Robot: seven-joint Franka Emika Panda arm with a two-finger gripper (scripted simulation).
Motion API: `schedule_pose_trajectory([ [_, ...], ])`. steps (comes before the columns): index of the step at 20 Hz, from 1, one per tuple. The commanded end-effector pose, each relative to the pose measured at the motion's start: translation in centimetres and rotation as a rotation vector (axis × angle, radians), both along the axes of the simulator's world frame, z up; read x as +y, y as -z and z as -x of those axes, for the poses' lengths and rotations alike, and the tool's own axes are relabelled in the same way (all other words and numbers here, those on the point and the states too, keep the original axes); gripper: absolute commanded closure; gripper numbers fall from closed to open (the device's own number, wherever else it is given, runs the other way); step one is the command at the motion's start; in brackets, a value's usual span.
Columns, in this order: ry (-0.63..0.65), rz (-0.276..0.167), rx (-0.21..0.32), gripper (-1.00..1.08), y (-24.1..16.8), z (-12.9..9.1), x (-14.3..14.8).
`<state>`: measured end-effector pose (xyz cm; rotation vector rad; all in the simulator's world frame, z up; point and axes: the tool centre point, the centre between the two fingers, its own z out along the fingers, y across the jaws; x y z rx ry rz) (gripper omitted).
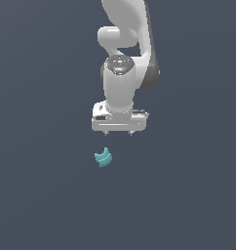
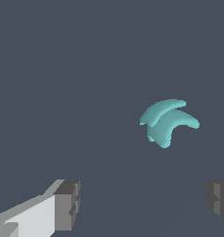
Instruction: Pick up the object and move it to a goal position.
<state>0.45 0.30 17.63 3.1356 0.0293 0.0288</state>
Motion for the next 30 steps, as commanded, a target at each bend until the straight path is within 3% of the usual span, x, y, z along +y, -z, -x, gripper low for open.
schedule_pose_trajectory([
  [1,0.000,0.000,0.000,-0.92,0.0,0.0,0.0],
  [19,0.037,-0.008,-0.020,-0.92,-1.7,-0.7,0.6],
  [30,0.204,-0.018,-0.011,-0.92,-0.1,-1.6,-0.6],
])
